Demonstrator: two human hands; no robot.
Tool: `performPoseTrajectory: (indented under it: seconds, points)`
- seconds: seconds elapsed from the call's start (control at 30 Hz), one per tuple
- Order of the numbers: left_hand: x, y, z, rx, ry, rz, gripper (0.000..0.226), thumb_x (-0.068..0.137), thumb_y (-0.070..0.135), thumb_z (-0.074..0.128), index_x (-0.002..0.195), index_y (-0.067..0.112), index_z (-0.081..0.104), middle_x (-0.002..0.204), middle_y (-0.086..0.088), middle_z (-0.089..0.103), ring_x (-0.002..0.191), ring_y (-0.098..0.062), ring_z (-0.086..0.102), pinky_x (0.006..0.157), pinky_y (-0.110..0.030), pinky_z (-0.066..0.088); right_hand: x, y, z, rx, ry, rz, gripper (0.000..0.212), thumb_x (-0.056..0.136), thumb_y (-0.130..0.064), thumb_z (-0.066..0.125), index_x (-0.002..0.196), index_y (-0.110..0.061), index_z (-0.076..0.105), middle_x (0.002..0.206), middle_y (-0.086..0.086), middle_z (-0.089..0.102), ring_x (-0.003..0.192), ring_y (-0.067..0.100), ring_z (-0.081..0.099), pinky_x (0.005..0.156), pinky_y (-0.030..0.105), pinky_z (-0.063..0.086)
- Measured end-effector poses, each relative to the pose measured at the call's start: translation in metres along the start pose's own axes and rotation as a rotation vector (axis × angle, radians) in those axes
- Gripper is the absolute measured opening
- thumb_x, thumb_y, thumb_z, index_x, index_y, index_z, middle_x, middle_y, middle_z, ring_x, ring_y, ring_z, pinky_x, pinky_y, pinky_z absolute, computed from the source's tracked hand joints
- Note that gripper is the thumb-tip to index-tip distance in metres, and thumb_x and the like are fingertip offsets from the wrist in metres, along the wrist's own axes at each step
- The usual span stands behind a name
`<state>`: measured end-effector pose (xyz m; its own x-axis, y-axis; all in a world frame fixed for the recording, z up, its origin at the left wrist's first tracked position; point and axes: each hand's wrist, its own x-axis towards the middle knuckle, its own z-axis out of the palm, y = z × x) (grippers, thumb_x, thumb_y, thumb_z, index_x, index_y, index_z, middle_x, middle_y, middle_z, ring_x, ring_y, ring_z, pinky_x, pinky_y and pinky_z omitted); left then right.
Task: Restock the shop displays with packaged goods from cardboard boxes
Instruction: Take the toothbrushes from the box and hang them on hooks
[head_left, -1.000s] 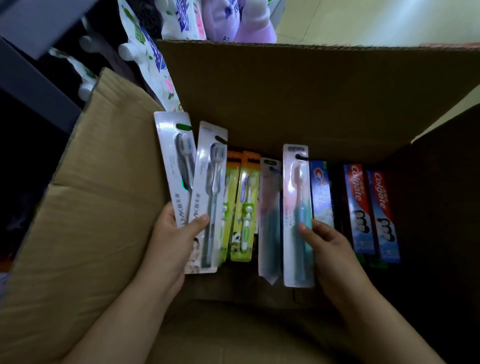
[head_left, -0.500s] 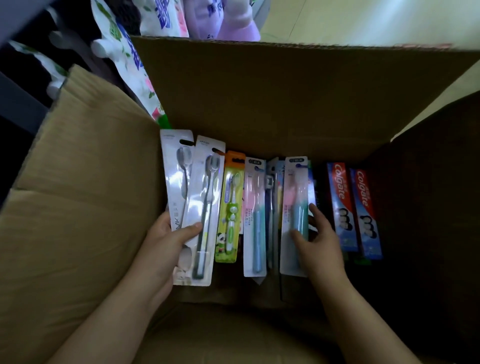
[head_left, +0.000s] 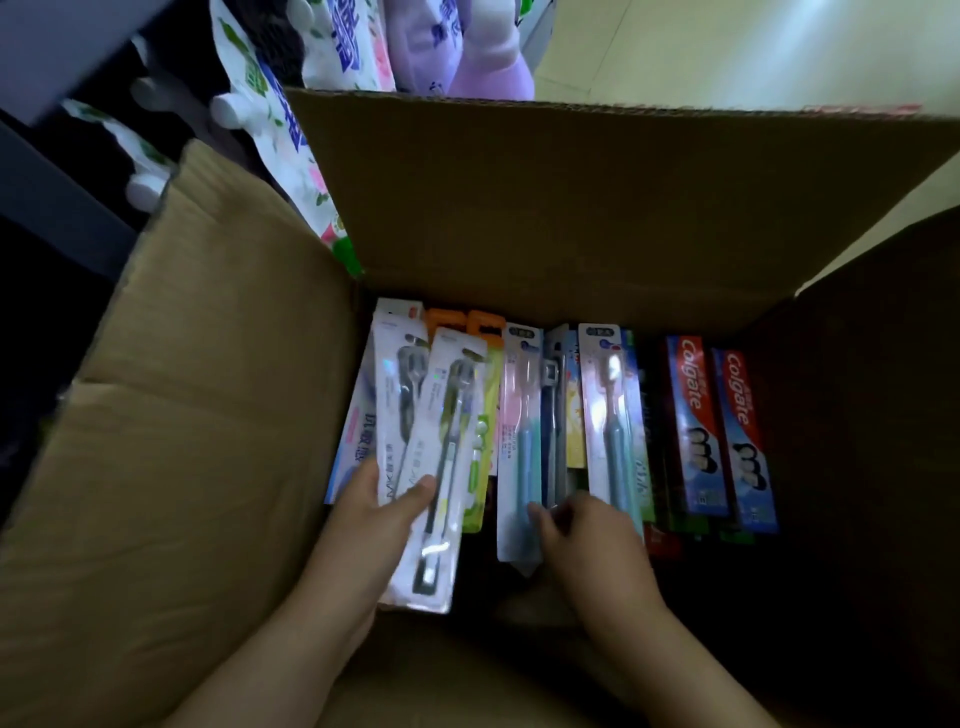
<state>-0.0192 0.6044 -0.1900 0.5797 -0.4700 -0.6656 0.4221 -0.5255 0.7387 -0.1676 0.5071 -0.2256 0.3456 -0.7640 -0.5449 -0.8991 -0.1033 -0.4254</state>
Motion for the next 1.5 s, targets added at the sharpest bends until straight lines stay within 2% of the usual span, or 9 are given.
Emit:
performPoseTrajectory:
  seconds: [0.1, 0.23, 0.4, 0.57, 0.63, 0.77, 0.97, 1.17, 1.5]
  points:
    - [-0.013, -0.007, 0.012, 0.0, -0.058, -0.037, 0.017, 0.092, 0.01, 0.057, 0.106, 0.019, 0.062, 0.097, 0.004, 0.074, 0.087, -0.01, 0.07, 0.069, -0.021, 0.053, -0.002, -0.003, 0.009, -0.026, -0.075, 0.088, 0.036, 0.092, -0.052, 0.051, 0.101, -0.017, 0.054, 0.096, 0.003, 0.065, 0.094, 0.023, 0.062, 0.067, 0.027, 0.039]
    - [-0.018, -0.013, 0.018, 0.055, -0.146, -0.054, 0.019, 0.094, 0.021, 0.058, 0.111, 0.03, 0.06, 0.098, 0.015, 0.073, 0.089, -0.001, 0.069, 0.076, -0.023, 0.052, 0.004, 0.001, 0.012, 0.244, -0.121, 0.132, 0.025, 0.09, -0.037, 0.062, 0.101, -0.019, 0.048, 0.092, -0.001, 0.059, 0.083, 0.017, 0.058, 0.071, 0.027, 0.046]
    - [-0.017, -0.009, 0.014, 0.051, -0.123, 0.004, 0.019, 0.093, 0.019, 0.058, 0.108, 0.031, 0.06, 0.101, 0.016, 0.071, 0.089, 0.005, 0.066, 0.074, -0.014, 0.051, 0.006, 0.006, 0.013, 0.363, -0.125, 0.136, 0.024, 0.09, -0.03, 0.064, 0.108, -0.023, 0.05, 0.082, -0.009, 0.058, 0.074, 0.014, 0.061, 0.057, 0.023, 0.046]
    - [-0.005, 0.01, -0.007, 0.097, 0.066, 0.169, 0.022, 0.09, 0.012, 0.061, 0.11, 0.021, 0.062, 0.1, 0.003, 0.073, 0.088, -0.014, 0.069, 0.082, -0.035, 0.055, 0.007, 0.005, 0.009, 0.534, -0.143, 0.167, 0.026, 0.09, -0.023, 0.065, 0.109, -0.023, 0.048, 0.081, -0.008, 0.056, 0.068, 0.005, 0.055, 0.043, 0.011, 0.036]
    - [-0.001, 0.017, -0.02, 0.119, 0.11, 0.212, 0.019, 0.09, 0.011, 0.061, 0.105, 0.023, 0.061, 0.096, 0.005, 0.072, 0.084, -0.011, 0.068, 0.076, -0.032, 0.054, 0.007, 0.006, 0.005, 0.538, -0.159, 0.143, 0.018, 0.091, -0.02, 0.064, 0.103, -0.022, 0.051, 0.082, -0.007, 0.057, 0.072, 0.005, 0.055, 0.046, 0.007, 0.039]
    - [-0.003, 0.022, -0.03, 0.112, 0.094, 0.234, 0.026, 0.091, 0.012, 0.06, 0.115, 0.02, 0.058, 0.098, 0.009, 0.069, 0.087, -0.006, 0.066, 0.072, -0.024, 0.05, 0.011, 0.01, -0.016, 0.575, -0.2, 0.188, 0.006, 0.092, -0.013, 0.062, 0.098, -0.013, 0.063, 0.092, 0.003, 0.066, 0.088, 0.019, 0.064, 0.079, 0.033, 0.054]
    - [0.001, 0.021, -0.021, 0.076, 0.053, 0.223, 0.023, 0.092, 0.014, 0.059, 0.111, 0.025, 0.057, 0.092, 0.016, 0.068, 0.077, 0.004, 0.066, 0.064, -0.016, 0.05, 0.015, 0.007, -0.099, 0.604, -0.377, 0.309, 0.007, 0.09, -0.003, 0.059, 0.091, -0.009, 0.062, 0.091, 0.012, 0.065, 0.076, 0.021, 0.066, 0.06, 0.03, 0.057]
    - [0.003, 0.02, -0.011, -0.009, -0.026, 0.128, 0.027, 0.093, 0.024, 0.059, 0.119, 0.03, 0.059, 0.11, 0.003, 0.071, 0.103, -0.023, 0.066, 0.094, -0.052, 0.048, -0.001, 0.012, -0.124, 0.495, -0.449, 0.327, 0.011, 0.086, -0.004, 0.063, 0.097, -0.008, 0.064, 0.102, 0.013, 0.065, 0.087, 0.023, 0.066, 0.066, 0.031, 0.055]
    - [0.009, 0.008, -0.004, -0.08, -0.062, 0.124, 0.037, 0.097, 0.021, 0.051, 0.134, 0.03, 0.048, 0.118, -0.001, 0.068, 0.105, -0.027, 0.066, 0.094, -0.054, 0.049, -0.043, 0.001, -0.078, 0.817, -0.43, 0.282, 0.006, 0.086, -0.002, 0.065, 0.091, -0.006, 0.063, 0.081, 0.007, 0.073, 0.078, 0.019, 0.073, 0.068, 0.031, 0.058]
